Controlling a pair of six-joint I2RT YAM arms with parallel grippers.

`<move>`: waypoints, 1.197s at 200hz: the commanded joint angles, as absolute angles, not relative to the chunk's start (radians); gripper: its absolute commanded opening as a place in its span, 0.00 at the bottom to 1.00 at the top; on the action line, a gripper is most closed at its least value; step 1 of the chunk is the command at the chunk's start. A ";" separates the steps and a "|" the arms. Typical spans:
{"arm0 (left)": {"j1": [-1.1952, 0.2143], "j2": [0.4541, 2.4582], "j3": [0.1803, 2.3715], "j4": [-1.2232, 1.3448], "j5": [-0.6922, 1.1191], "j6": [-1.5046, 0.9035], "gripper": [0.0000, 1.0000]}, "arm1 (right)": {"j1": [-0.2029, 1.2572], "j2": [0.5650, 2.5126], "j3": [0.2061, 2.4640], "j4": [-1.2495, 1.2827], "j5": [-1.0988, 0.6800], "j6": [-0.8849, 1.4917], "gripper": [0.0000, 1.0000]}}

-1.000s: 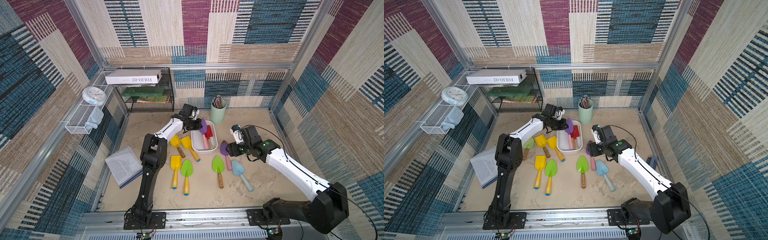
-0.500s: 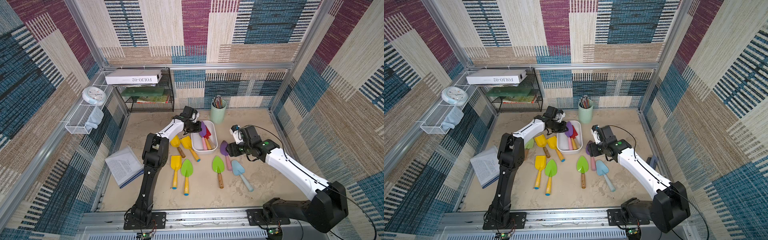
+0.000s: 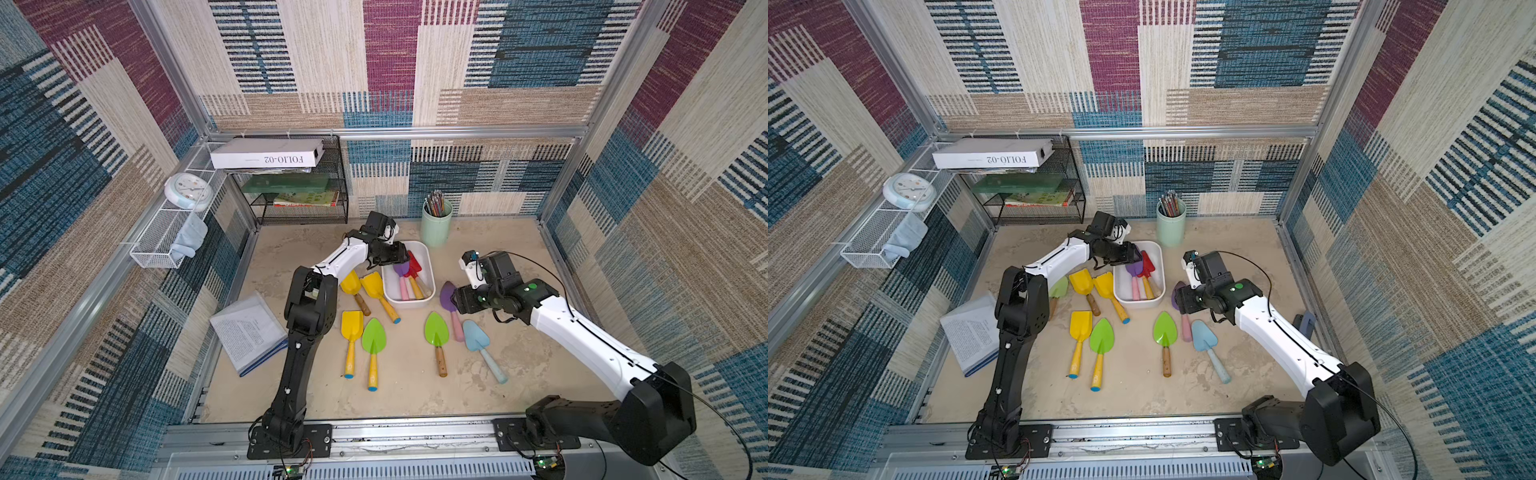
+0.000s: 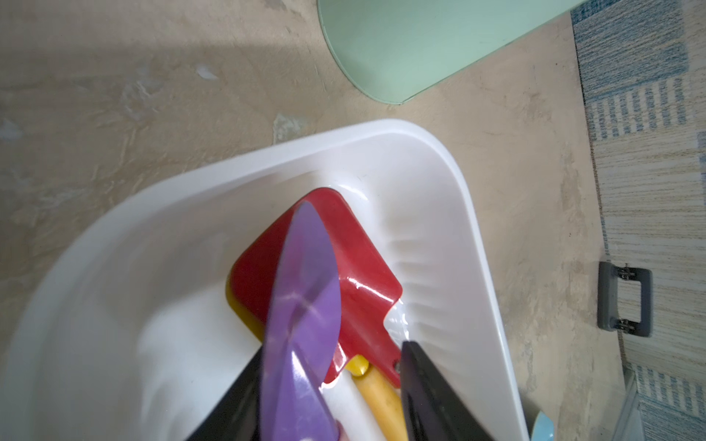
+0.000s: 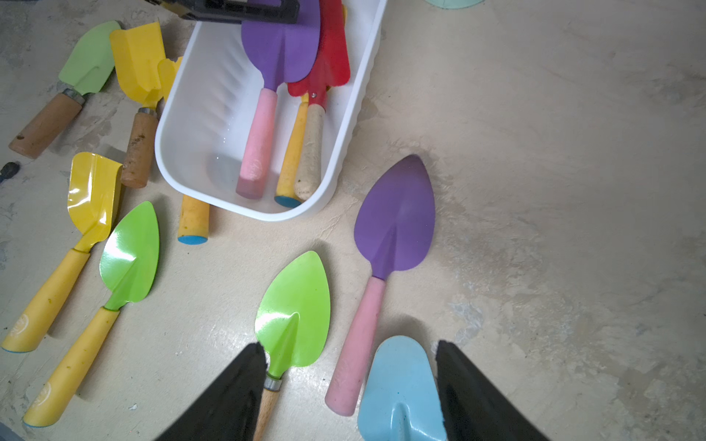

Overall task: Put the shovel into the storage box
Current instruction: Place the shovel in the storage box.

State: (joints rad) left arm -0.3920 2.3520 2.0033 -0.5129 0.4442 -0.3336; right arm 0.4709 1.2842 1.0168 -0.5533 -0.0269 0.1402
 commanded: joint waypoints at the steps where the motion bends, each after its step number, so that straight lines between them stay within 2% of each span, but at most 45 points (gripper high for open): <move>1: -0.391 2.361 2.016 -0.550 0.420 -0.319 0.65 | 0.471 1.287 1.012 -0.539 -0.030 0.139 0.74; 40: -0.391 2.377 2.054 -0.599 0.390 -0.311 0.81 | 0.472 1.291 1.008 -0.537 -0.033 0.141 0.74; 105: -0.393 2.404 2.097 -0.644 0.353 -0.329 0.92 | 0.472 1.293 1.007 -0.540 -0.031 0.140 0.74; 239: -0.419 2.399 2.155 -0.661 0.386 -0.337 0.94 | 0.472 1.301 1.011 -0.540 -0.028 0.136 0.74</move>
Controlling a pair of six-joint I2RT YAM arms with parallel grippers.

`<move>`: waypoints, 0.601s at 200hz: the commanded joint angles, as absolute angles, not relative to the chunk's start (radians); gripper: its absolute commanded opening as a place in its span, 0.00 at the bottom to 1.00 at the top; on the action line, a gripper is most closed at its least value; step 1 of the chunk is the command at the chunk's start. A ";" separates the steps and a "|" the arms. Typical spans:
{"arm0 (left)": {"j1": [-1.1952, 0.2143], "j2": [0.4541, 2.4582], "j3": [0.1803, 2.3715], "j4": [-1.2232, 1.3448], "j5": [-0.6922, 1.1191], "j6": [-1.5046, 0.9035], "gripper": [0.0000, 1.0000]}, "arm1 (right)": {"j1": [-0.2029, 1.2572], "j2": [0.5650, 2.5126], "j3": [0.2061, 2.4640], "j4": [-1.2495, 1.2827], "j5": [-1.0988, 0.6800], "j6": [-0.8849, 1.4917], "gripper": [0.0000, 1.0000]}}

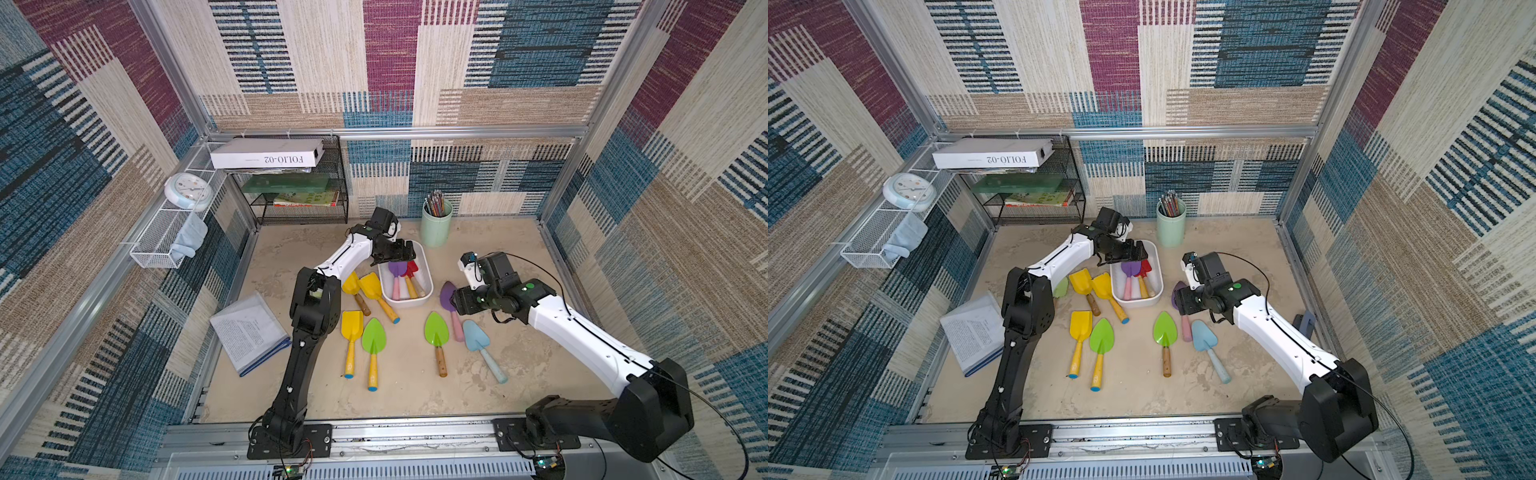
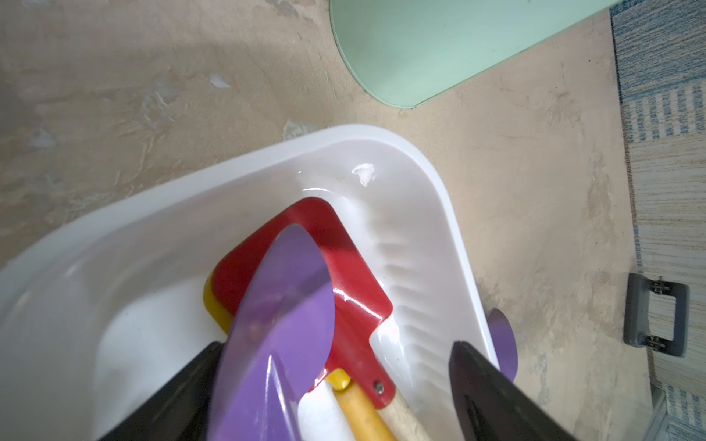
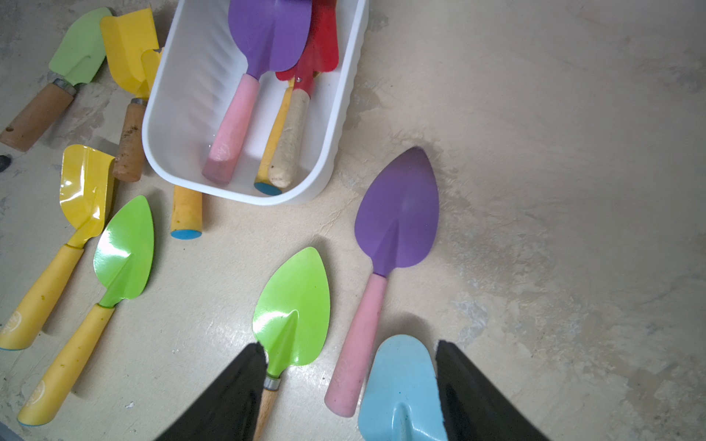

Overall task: Put the shovel into the storage box
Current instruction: Place the shovel in the storage box.

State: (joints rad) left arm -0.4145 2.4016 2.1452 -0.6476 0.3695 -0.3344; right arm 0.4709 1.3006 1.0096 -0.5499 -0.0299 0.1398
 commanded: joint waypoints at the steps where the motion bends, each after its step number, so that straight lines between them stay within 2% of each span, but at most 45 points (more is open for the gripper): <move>1: -0.419 2.399 2.155 -0.661 0.385 -0.337 0.94 | 0.471 1.302 1.011 -0.540 -0.028 0.137 0.74; 120: -0.446 2.382 2.357 -0.769 0.197 -0.293 0.97 | 0.472 1.303 1.008 -0.546 -0.014 0.137 0.74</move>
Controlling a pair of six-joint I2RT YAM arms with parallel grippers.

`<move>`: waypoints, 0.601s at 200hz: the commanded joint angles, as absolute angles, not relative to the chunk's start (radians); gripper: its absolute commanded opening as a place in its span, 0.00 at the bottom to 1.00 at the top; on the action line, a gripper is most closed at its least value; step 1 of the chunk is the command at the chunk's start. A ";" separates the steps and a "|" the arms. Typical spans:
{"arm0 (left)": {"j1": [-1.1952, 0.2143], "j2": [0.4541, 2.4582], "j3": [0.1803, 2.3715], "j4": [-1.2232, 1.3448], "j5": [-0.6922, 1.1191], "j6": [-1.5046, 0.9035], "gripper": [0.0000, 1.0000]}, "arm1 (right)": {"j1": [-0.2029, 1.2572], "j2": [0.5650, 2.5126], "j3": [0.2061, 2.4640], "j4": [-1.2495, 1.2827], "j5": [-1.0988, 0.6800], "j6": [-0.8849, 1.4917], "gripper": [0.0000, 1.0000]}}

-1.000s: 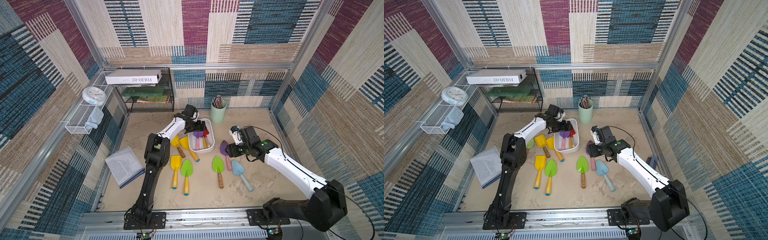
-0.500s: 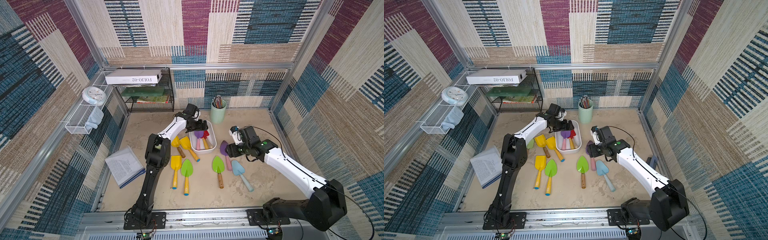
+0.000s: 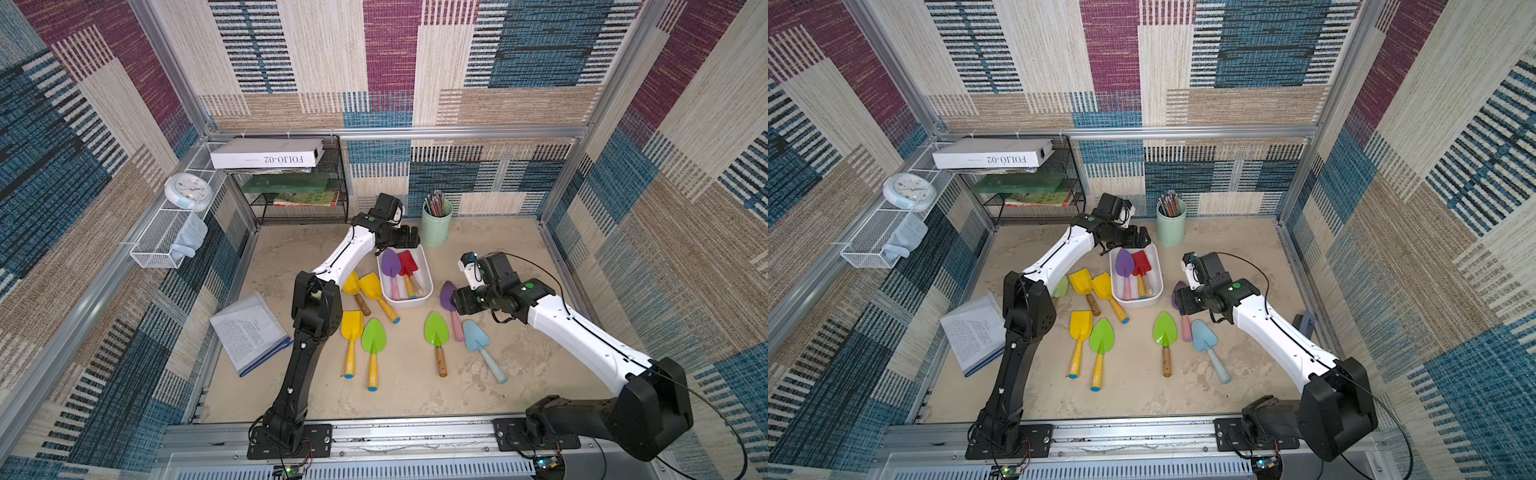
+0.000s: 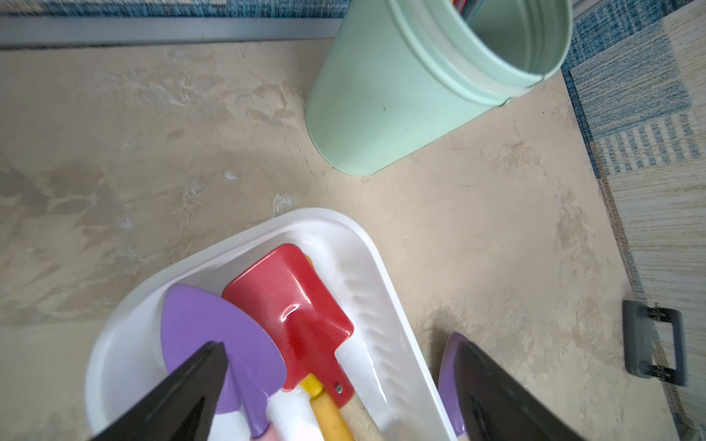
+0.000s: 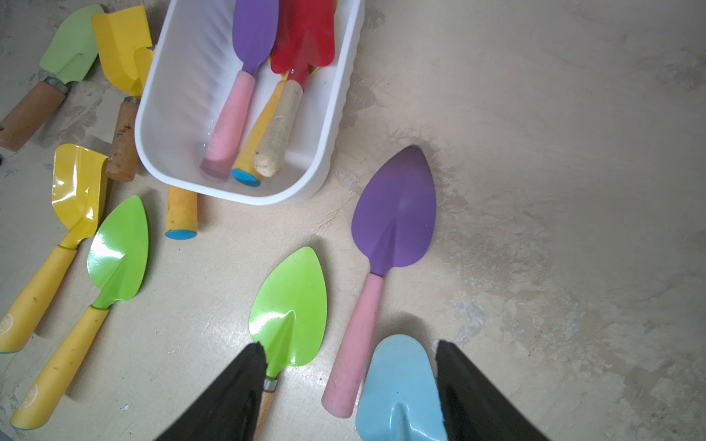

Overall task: Put the shovel into the storage box
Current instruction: Place the shovel in the storage box, then pick up the shovel from the center of the board.

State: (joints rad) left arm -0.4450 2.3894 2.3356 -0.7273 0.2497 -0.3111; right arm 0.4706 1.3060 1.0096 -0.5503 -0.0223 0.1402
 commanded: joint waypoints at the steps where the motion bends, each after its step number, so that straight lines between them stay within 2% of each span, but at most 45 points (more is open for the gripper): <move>1: -0.446 2.382 2.357 -0.769 0.197 -0.293 0.97 | 0.472 1.303 1.009 -0.546 -0.014 0.137 0.74; 59: -0.473 2.273 2.319 -0.783 0.201 -0.292 0.97 | 0.471 1.304 0.964 -0.547 0.021 0.158 0.74; 120: -0.571 2.045 2.037 -0.688 0.243 -0.304 0.97 | 0.471 1.375 0.890 -0.566 0.004 0.205 0.55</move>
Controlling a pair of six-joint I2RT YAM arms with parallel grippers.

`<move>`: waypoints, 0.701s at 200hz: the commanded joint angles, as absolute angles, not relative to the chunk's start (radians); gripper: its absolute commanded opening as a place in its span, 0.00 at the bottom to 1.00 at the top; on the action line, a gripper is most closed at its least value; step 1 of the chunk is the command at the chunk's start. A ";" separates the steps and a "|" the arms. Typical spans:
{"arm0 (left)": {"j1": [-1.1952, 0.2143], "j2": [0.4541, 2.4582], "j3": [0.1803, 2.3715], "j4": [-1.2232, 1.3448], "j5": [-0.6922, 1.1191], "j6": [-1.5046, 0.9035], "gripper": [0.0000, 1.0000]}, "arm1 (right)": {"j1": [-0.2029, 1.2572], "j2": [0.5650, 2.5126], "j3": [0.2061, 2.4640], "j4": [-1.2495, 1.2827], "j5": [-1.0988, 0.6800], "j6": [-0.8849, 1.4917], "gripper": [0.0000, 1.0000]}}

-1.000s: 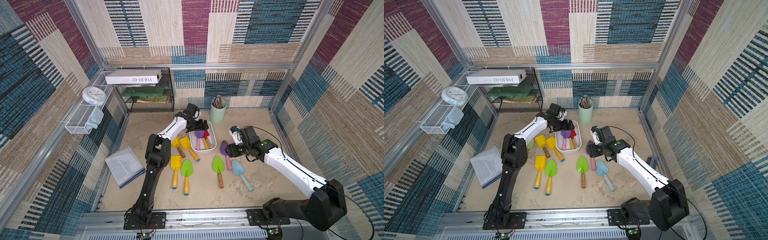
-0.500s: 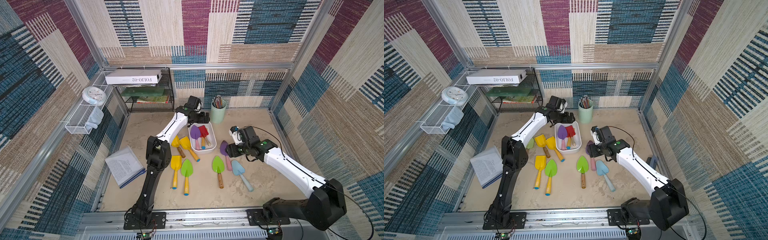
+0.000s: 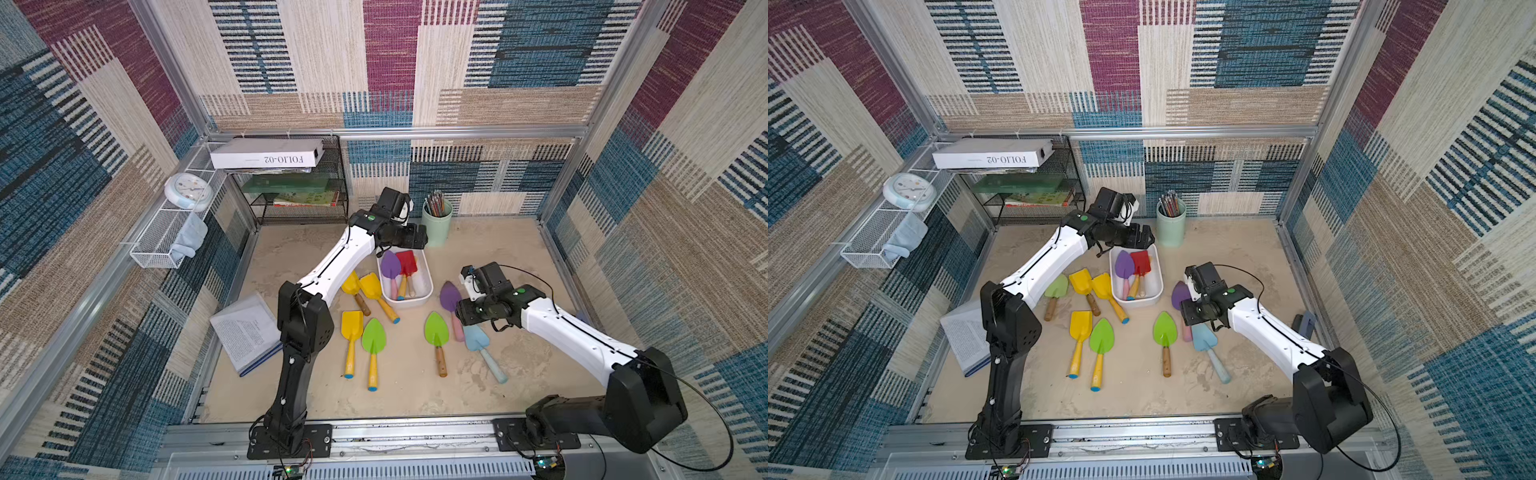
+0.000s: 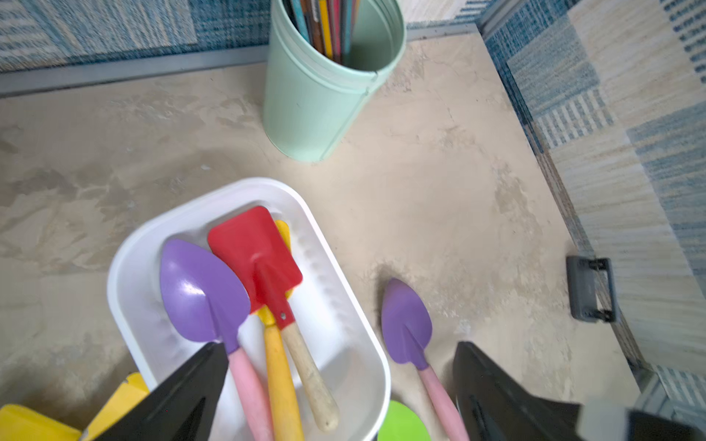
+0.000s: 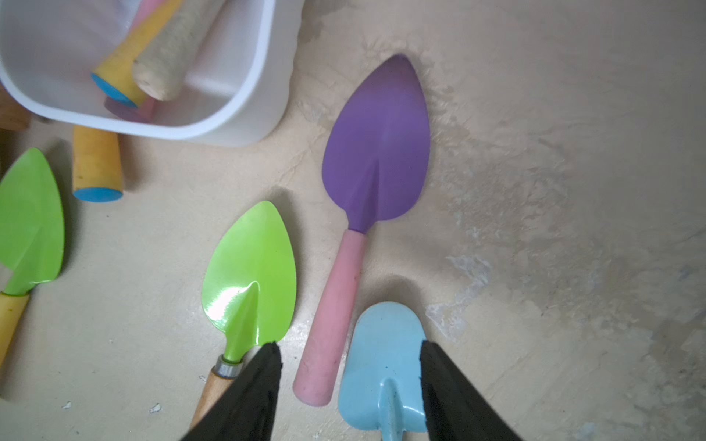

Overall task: Put the shovel into the storage box
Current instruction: Pick up the shovel from the center of the board.

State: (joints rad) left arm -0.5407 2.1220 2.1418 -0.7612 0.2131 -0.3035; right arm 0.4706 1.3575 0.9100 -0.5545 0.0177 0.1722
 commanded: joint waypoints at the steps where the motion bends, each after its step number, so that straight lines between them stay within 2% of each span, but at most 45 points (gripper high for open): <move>1: -0.572 2.041 2.031 -0.684 0.243 -0.306 0.96 | 0.472 1.376 0.888 -0.565 0.004 0.205 0.54; 82: -0.595 1.752 1.549 -0.390 0.294 -0.443 0.96 | 0.483 1.412 0.862 -0.535 -0.044 0.228 0.51; 140: -0.597 1.677 1.402 -0.331 0.284 -0.468 0.96 | 0.504 1.493 0.892 -0.517 -0.035 0.241 0.50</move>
State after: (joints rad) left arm -0.5968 1.7008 1.4303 -0.3923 0.2863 -0.4503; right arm 0.4973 1.4712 0.8745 -0.5365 -0.0376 0.2256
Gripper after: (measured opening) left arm 0.964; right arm 0.505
